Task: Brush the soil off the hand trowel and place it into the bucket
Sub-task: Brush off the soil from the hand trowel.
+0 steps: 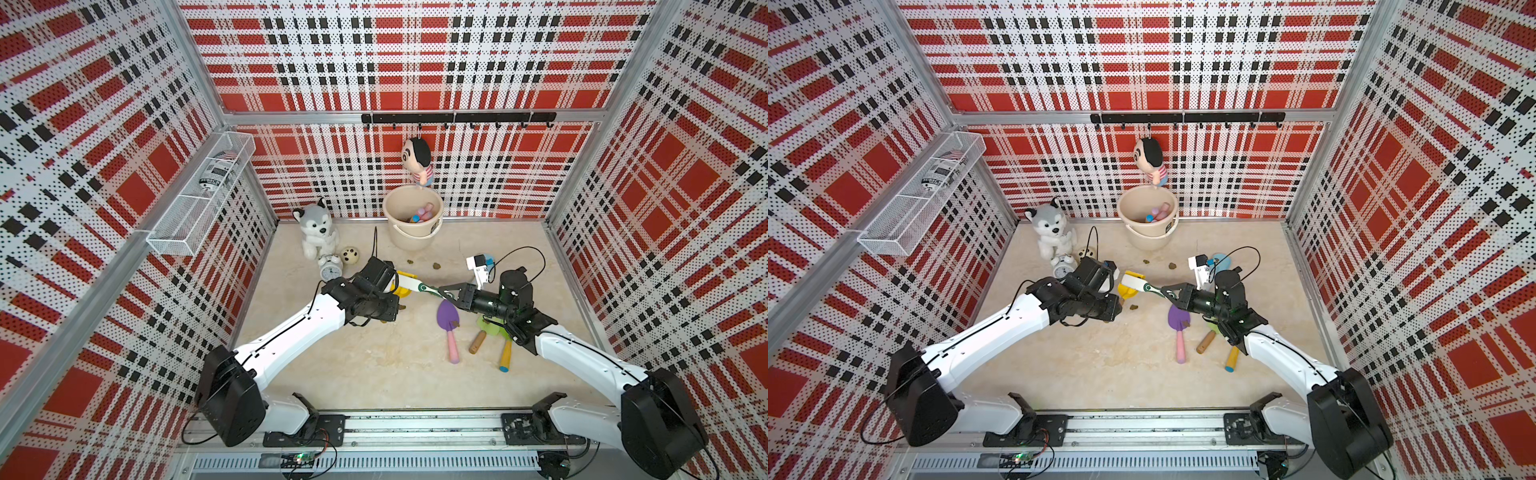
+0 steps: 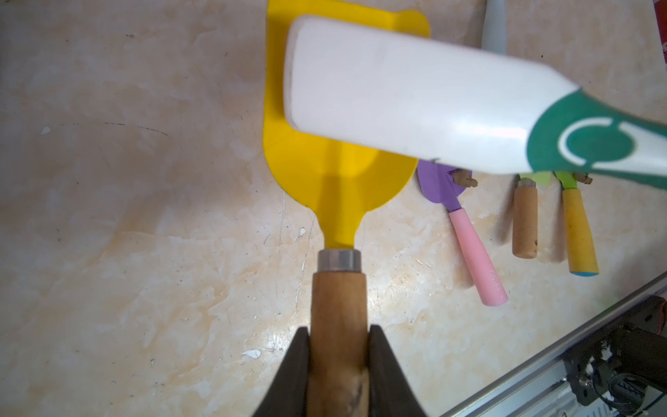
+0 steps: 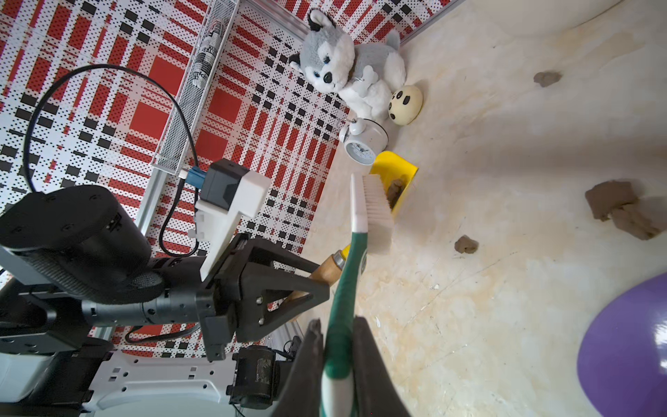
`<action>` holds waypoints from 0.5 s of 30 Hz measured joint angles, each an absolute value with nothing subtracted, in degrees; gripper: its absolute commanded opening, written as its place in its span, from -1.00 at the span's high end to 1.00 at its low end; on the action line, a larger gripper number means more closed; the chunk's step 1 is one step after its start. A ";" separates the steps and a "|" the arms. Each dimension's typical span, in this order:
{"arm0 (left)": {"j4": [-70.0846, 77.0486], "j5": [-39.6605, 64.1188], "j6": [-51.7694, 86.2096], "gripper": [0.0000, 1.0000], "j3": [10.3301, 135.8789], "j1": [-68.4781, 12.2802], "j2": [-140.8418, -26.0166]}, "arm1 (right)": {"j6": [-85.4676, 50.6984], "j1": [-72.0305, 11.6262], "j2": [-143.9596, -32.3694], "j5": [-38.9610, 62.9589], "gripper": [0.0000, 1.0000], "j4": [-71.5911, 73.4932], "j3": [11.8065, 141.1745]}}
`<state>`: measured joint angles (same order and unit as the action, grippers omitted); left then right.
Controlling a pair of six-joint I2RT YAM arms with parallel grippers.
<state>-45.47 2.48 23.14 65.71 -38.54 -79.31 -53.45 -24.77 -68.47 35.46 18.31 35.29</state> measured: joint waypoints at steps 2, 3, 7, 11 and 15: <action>-45.50 2.72 23.14 1.00 65.71 -38.57 -79.26 | -53.69 -23.59 -68.38 34.89 1.00 18.35 34.96; -45.52 2.90 23.14 1.00 65.71 -38.57 -79.24 | -53.80 -22.92 -68.23 34.65 1.00 18.33 34.81; -45.50 3.03 23.16 1.00 65.71 -38.54 -79.15 | -53.78 -20.38 -66.57 33.54 1.00 17.58 34.70; -45.47 3.29 23.29 1.00 65.71 -38.54 -78.59 | -51.68 -18.76 -64.01 32.38 1.00 15.88 34.70; -46.76 5.39 22.81 1.00 66.87 -38.54 -78.24 | -43.64 -18.52 -59.92 29.17 1.00 13.96 34.68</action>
<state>-46.76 5.39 22.81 66.87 -38.54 -78.24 -43.64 -18.52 -59.92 29.17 13.96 34.68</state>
